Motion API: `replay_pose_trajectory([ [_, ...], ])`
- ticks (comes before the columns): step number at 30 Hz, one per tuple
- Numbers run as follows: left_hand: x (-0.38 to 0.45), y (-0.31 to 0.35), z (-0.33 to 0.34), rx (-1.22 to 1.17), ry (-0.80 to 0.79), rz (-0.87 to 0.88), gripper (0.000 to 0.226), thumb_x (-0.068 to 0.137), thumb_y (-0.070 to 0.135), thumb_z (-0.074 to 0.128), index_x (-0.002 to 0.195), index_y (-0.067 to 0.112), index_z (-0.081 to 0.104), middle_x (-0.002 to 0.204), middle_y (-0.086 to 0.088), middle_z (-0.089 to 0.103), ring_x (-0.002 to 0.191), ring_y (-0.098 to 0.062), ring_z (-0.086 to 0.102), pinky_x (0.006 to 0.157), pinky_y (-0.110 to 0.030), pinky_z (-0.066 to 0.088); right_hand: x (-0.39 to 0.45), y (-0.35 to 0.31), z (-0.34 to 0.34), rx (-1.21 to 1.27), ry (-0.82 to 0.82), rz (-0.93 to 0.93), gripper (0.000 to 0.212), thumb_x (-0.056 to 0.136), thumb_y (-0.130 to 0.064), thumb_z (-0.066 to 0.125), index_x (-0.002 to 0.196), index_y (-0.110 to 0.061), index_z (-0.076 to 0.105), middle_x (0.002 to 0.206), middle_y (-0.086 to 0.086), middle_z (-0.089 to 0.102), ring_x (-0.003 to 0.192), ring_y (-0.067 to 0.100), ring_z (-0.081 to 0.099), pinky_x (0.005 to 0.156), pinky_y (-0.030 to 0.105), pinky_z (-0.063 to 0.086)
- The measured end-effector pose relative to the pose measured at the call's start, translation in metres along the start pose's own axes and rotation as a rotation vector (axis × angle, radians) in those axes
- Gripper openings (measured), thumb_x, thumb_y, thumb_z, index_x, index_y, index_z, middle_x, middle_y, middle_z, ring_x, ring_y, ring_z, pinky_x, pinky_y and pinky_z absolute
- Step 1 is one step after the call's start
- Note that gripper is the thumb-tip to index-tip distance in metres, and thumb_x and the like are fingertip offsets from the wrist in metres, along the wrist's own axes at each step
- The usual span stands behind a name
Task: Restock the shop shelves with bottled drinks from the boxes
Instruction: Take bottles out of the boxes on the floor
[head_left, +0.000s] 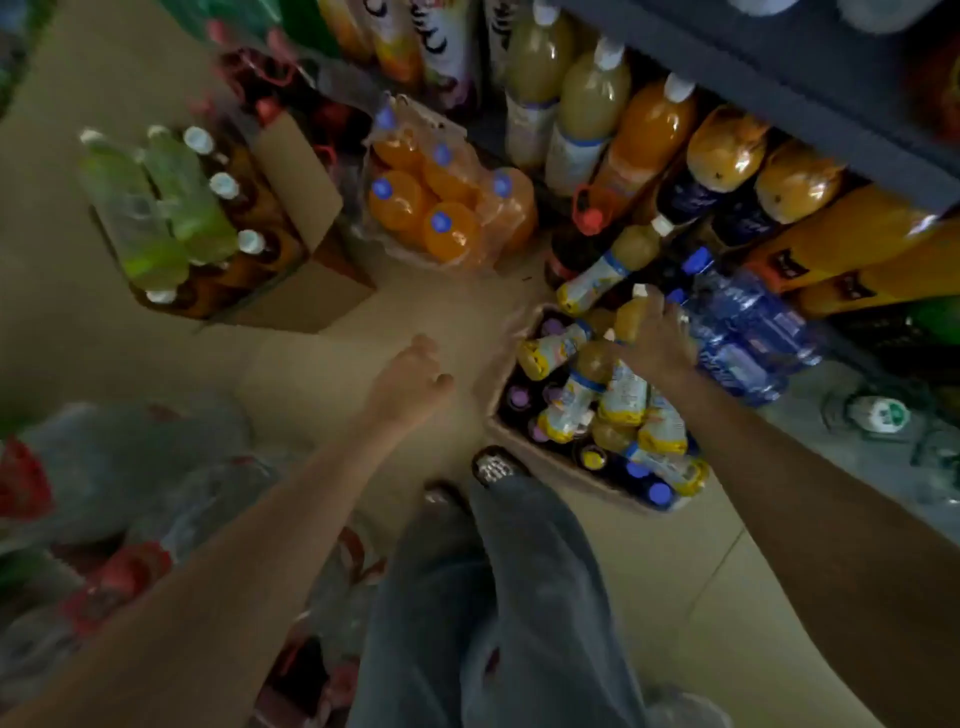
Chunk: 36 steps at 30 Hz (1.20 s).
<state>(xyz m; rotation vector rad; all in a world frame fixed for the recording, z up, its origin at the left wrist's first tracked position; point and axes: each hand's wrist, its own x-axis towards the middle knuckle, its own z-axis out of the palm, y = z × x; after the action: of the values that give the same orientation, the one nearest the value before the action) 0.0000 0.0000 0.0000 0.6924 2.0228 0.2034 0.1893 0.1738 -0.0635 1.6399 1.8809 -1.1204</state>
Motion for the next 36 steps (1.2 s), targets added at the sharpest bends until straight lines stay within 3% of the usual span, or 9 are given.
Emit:
replay_pose_trajectory([
  [3, 0.065, -0.012, -0.003, -0.123, 0.042, 0.009, 0.013, 0.087, 0.018, 0.056, 0.081, 0.02, 0.044, 0.091, 0.011, 0.061, 0.086, -0.005, 0.055, 0.075, -0.02, 0.042, 0.045, -0.002, 0.025, -0.002, 0.136, 0.147, 0.103, 0.078, -0.027, 0.075, 0.149, -0.02, 0.0, 0.152, 0.023, 0.01, 0.139, 0.043, 0.014, 0.109, 0.053, 0.02],
  [6, 0.123, -0.023, 0.011, -0.304, 0.099, -0.047, 0.024, 0.085, 0.007, 0.057, 0.102, 0.014, 0.042, 0.055, 0.01, 0.049, 0.059, 0.002, 0.048, 0.064, -0.016, 0.043, 0.086, 0.002, 0.051, 0.144, 0.232, 0.334, 0.094, 0.085, -0.026, 0.066, 0.149, -0.024, -0.003, 0.151, 0.022, 0.012, 0.138, 0.043, 0.016, 0.109, 0.053, 0.021],
  [10, 0.151, -0.019, 0.025, -0.22, -0.107, 0.072, 0.027, 0.089, 0.007, 0.056, 0.113, 0.008, 0.045, 0.095, -0.012, 0.063, 0.106, -0.03, 0.058, 0.086, -0.034, 0.044, 0.104, 0.006, 0.062, 0.073, 0.357, 0.387, 0.079, 0.089, -0.016, 0.054, 0.149, -0.025, 0.002, 0.149, 0.023, 0.018, 0.134, 0.046, 0.021, 0.106, 0.054, 0.024],
  [17, 0.144, 0.031, 0.034, -0.169, -0.532, 0.251, 0.084, 0.071, 0.029, 0.078, 0.139, 0.017, 0.03, 0.134, -0.006, 0.043, 0.111, -0.015, 0.051, 0.079, -0.013, 0.046, 0.038, -0.048, 0.027, 0.1, 0.221, -0.021, 0.097, 0.083, -0.022, 0.068, 0.149, -0.018, -0.002, 0.142, 0.021, 0.033, 0.121, 0.039, 0.044, 0.094, 0.04, 0.039],
  [19, 0.142, 0.045, 0.044, -0.193, -0.474, 0.259, 0.076, 0.055, 0.049, 0.083, 0.118, 0.021, 0.052, 0.117, 0.0, 0.059, 0.103, -0.009, 0.058, 0.085, -0.02, 0.048, 0.026, -0.068, 0.019, 0.295, 0.177, -0.107, 0.096, 0.081, -0.027, 0.07, 0.149, -0.017, 0.003, 0.133, 0.013, 0.047, 0.117, 0.027, 0.05, 0.089, 0.028, 0.038],
  [23, 0.141, 0.051, 0.042, -0.413, -0.39, 0.16, 0.032, 0.072, 0.018, 0.079, 0.092, 0.028, 0.056, 0.086, 0.012, 0.061, 0.079, -0.003, 0.059, 0.063, -0.015, 0.047, 0.029, -0.055, 0.018, 0.793, 0.21, -0.02, 0.046, 0.093, -0.037, 0.052, 0.128, -0.008, 0.051, 0.109, 0.004, 0.062, 0.102, 0.018, 0.056, 0.091, 0.033, 0.043],
  [26, 0.144, 0.034, 0.036, -0.364, -0.35, 0.117, 0.038, 0.071, 0.02, 0.079, 0.104, 0.019, 0.059, 0.094, 0.001, 0.066, 0.087, -0.017, 0.064, 0.074, -0.03, 0.052, 0.038, 0.016, 0.025, 0.474, 0.451, 0.303, 0.049, 0.096, -0.036, 0.046, 0.132, -0.004, 0.045, 0.124, 0.013, 0.054, 0.114, 0.029, 0.051, 0.087, 0.034, 0.041],
  [29, 0.15, 0.016, 0.042, -0.354, -0.314, 0.089, 0.047, 0.072, 0.018, 0.078, 0.113, 0.014, 0.056, 0.098, -0.005, 0.067, 0.085, -0.019, 0.065, 0.073, -0.033, 0.052, 0.048, 0.075, 0.056, 0.219, 0.362, 0.547, 0.075, 0.09, -0.036, 0.057, 0.143, 0.002, 0.02, 0.143, 0.026, 0.028, 0.132, 0.04, 0.03, 0.105, 0.047, 0.03],
  [36, 0.133, -0.008, 0.052, -0.451, -0.29, -0.021, 0.044, 0.074, 0.018, 0.075, 0.114, 0.012, 0.057, 0.094, -0.007, 0.066, 0.081, -0.02, 0.065, 0.068, -0.032, 0.052, 0.068, 0.091, 0.083, 0.155, 0.33, 0.573, 0.084, 0.079, -0.031, 0.073, 0.139, 0.001, 0.023, 0.137, 0.023, 0.04, 0.126, 0.04, 0.04, 0.098, 0.046, 0.038],
])
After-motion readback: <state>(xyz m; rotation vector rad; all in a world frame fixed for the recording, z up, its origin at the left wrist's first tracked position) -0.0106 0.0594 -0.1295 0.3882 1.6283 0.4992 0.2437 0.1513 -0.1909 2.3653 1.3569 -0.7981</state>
